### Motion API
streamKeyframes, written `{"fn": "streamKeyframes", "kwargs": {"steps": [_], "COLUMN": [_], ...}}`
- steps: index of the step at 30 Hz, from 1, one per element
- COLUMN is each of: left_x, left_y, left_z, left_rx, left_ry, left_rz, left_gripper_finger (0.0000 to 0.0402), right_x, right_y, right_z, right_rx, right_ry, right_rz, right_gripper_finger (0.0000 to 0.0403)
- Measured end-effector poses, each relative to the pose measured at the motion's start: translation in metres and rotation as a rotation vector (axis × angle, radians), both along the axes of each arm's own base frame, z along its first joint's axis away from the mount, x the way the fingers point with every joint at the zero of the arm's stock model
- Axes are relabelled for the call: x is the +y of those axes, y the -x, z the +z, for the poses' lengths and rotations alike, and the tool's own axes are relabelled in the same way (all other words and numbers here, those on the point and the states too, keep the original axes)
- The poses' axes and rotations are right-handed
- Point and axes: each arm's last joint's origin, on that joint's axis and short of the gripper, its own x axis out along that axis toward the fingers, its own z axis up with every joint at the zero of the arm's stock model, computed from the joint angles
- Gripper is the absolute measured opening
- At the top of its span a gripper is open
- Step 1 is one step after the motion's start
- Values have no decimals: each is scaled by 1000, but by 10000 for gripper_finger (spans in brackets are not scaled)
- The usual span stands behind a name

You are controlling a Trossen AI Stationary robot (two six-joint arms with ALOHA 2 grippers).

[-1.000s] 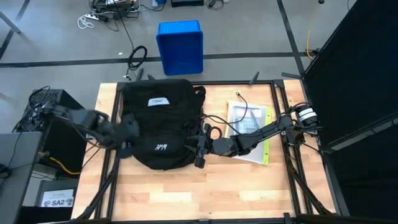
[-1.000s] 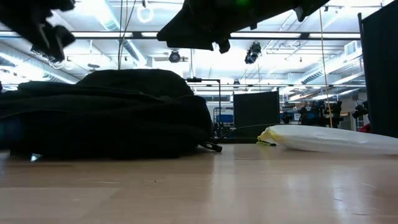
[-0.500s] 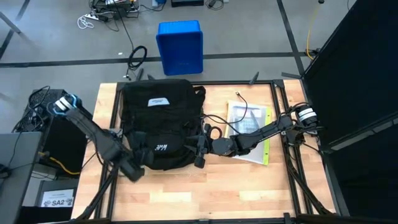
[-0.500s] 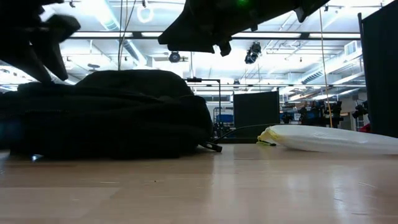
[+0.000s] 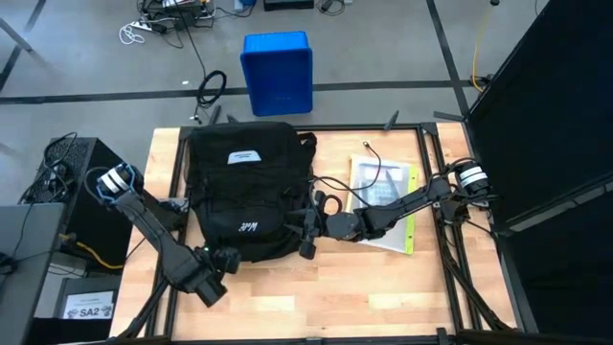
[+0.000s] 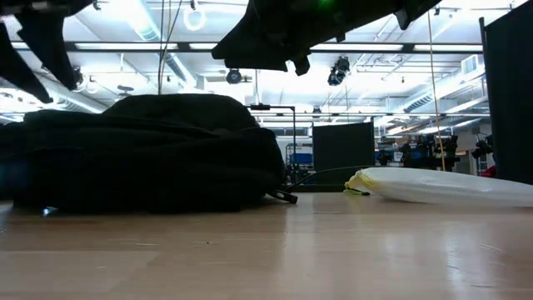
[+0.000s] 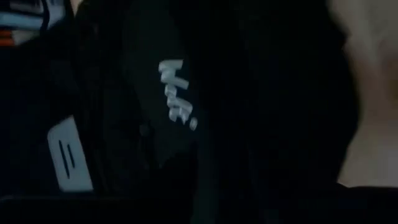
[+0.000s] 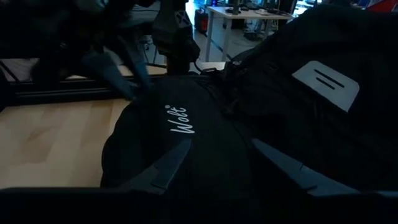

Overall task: Unpack backpack
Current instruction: Remove the black cellphone from the backpack

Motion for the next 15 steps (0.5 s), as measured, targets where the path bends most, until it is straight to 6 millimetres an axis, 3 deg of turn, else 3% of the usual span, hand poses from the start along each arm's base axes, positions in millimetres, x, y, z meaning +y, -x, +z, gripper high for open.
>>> {"fn": "streamKeyframes", "kwargs": {"steps": [11,15], "left_x": [26,34], "left_y": [4,0], "left_z": [-31,-33], "left_rx": [25,27], "left_ry": [-49,-69], "left_rz": [128,152], "left_gripper_finger": [236,236], "right_x": [-1,-2], "right_y": [0,-1], "right_z": [0,0], "right_rx": [1,0], "right_ry": [0,1], "right_rz": [1,0], "right_gripper_finger": [137,135]}}
